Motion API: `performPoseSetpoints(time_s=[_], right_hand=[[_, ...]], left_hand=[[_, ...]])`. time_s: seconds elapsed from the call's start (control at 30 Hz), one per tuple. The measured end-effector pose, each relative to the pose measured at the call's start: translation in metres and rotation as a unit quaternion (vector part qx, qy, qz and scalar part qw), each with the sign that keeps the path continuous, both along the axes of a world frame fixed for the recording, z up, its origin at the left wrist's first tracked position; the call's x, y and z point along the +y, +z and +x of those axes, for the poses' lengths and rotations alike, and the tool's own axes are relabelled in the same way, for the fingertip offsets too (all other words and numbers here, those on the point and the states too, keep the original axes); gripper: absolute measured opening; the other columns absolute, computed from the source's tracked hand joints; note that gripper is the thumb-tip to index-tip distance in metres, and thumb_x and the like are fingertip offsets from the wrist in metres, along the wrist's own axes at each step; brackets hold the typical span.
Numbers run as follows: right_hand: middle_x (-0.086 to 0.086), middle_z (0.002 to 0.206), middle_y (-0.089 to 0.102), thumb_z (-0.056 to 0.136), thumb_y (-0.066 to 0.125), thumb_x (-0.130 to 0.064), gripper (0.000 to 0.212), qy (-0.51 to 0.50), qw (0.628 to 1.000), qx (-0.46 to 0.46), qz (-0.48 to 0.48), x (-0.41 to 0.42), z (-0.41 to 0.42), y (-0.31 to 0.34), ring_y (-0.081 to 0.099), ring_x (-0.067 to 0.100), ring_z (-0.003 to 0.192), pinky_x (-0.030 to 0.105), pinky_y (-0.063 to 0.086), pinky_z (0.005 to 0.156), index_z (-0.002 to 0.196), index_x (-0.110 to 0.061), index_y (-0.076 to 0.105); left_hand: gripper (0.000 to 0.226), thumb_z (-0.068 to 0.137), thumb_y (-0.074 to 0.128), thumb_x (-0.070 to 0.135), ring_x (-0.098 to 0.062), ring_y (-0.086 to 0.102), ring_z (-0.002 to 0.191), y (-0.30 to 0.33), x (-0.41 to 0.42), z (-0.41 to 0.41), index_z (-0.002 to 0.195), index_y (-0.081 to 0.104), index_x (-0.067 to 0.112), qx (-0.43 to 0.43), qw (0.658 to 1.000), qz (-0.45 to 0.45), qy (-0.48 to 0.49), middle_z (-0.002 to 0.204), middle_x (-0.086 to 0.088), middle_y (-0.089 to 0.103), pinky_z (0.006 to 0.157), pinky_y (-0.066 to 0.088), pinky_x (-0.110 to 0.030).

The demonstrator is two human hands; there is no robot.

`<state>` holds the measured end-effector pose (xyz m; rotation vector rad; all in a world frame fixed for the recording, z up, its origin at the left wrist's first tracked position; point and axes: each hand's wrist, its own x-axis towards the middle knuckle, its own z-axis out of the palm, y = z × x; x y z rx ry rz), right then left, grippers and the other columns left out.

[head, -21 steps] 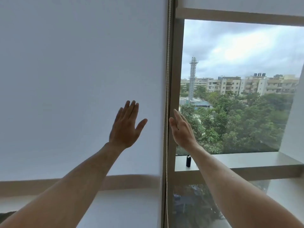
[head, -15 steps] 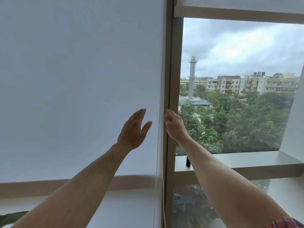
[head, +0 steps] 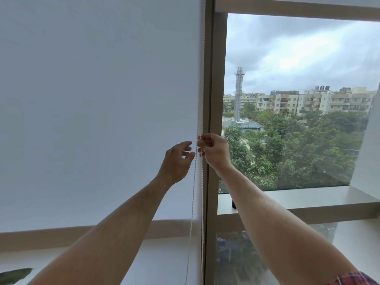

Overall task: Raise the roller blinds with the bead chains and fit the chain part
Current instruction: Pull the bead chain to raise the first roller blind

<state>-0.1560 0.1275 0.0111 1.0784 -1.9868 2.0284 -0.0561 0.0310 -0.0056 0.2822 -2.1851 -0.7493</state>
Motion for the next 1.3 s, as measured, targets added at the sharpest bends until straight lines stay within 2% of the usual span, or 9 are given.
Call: performPoseSetpoints(time_s=[0.13, 0.2, 0.3, 0.43, 0.57, 0.63, 0.9, 1.17, 1.3], right_hand=[[0.003, 0.076, 0.072, 0.093, 0.069, -0.008, 0.014, 0.009, 1.0, -0.006, -0.019, 0.008, 0.004, -0.003, 0.068, 0.013, 0.062, 0.03, 0.06, 0.063, 0.086, -0.02, 0.068], [0.004, 0.076, 0.072, 0.092, 0.07, -0.009, 0.011, 0.007, 1.0, -0.002, -0.021, 0.011, 0.007, -0.004, 0.068, 0.013, 0.062, 0.03, 0.059, 0.062, 0.086, -0.017, 0.068], [0.004, 0.074, 0.073, 0.092, 0.07, -0.01, 0.005, 0.005, 1.0, 0.011, -0.016, 0.015, 0.012, -0.008, 0.069, 0.012, 0.061, 0.028, 0.059, 0.06, 0.088, -0.011, 0.068], [-0.002, 0.071, 0.069, 0.093, 0.064, -0.007, 0.012, -0.029, 0.998, 0.054, -0.008, 0.018, 0.023, -0.014, 0.063, -0.001, 0.058, 0.017, 0.052, 0.057, 0.082, -0.012, 0.067], [0.01, 0.078, 0.073, 0.09, 0.063, -0.005, 0.009, -0.047, 0.997, 0.065, -0.016, 0.017, 0.029, -0.024, 0.071, 0.022, 0.073, 0.032, 0.06, 0.064, 0.084, -0.006, 0.069], [0.013, 0.077, 0.073, 0.09, 0.063, -0.004, 0.009, -0.053, 0.996, 0.065, -0.019, 0.019, 0.031, -0.031, 0.07, 0.027, 0.071, 0.035, 0.059, 0.062, 0.083, -0.004, 0.069], [-0.005, 0.064, 0.062, 0.089, 0.066, -0.003, 0.021, -0.051, 0.995, 0.072, -0.046, 0.033, 0.047, -0.046, 0.055, -0.001, 0.054, 0.018, 0.047, 0.053, 0.073, -0.015, 0.062], [-0.003, 0.061, 0.057, 0.088, 0.066, -0.007, 0.024, -0.062, 0.994, 0.074, -0.044, 0.045, 0.058, -0.057, 0.048, 0.003, 0.053, 0.024, 0.043, 0.052, 0.07, -0.018, 0.056], [-0.004, 0.061, 0.055, 0.085, 0.062, -0.006, 0.015, -0.054, 0.994, 0.082, -0.051, 0.052, 0.062, -0.06, 0.047, 0.004, 0.053, 0.027, 0.043, 0.052, 0.072, -0.011, 0.057]], left_hand=[[0.024, 0.094, 0.062, 0.021, -0.007, 0.057, 0.087, 0.001, 0.011, -0.011, 0.117, 0.059, 0.014, 0.106, 0.993, -0.008, 0.055, 0.114, -0.004, 0.063, 0.075, 0.043, -0.009], [0.017, 0.095, 0.061, 0.024, -0.006, 0.056, 0.08, 0.004, 0.017, -0.013, 0.108, 0.06, 0.013, 0.148, 0.986, -0.006, 0.072, 0.105, -0.002, 0.063, 0.071, 0.042, -0.006], [0.017, 0.096, 0.059, 0.026, -0.001, 0.058, 0.08, 0.009, 0.025, -0.017, 0.105, 0.063, 0.013, 0.167, 0.985, 0.007, 0.044, 0.102, -0.001, 0.067, 0.076, 0.053, -0.017], [0.023, 0.097, 0.058, 0.027, -0.012, 0.062, 0.096, 0.011, 0.039, -0.018, 0.113, 0.068, 0.013, 0.18, 0.981, -0.005, 0.065, 0.113, -0.005, 0.067, 0.086, 0.05, -0.023], [0.022, 0.097, 0.057, 0.026, -0.013, 0.067, 0.081, 0.007, 0.046, -0.015, 0.097, 0.073, 0.012, 0.196, 0.979, 0.026, 0.05, 0.091, -0.003, 0.074, 0.079, 0.056, -0.029], [0.023, 0.097, 0.057, 0.024, -0.011, 0.068, 0.075, 0.002, 0.051, -0.012, 0.091, 0.075, 0.013, 0.193, 0.978, 0.06, 0.043, 0.082, 0.001, 0.075, 0.078, 0.056, -0.027], [0.021, 0.095, 0.059, 0.021, -0.006, 0.069, 0.072, -0.014, 0.065, 0.001, 0.086, 0.076, 0.013, 0.209, 0.969, 0.134, 0.002, 0.074, 0.005, 0.073, 0.071, 0.057, -0.024], [0.019, 0.093, 0.06, 0.018, -0.004, 0.068, 0.07, -0.025, 0.078, 0.014, 0.083, 0.076, 0.012, 0.219, 0.965, 0.145, -0.02, 0.072, 0.007, 0.072, 0.068, 0.056, -0.021], [0.018, 0.091, 0.062, 0.02, -0.017, 0.069, 0.082, -0.026, 0.08, 0.015, 0.081, 0.074, 0.011, 0.201, 0.964, 0.166, -0.06, 0.084, 0.003, 0.07, 0.076, 0.059, -0.042]])
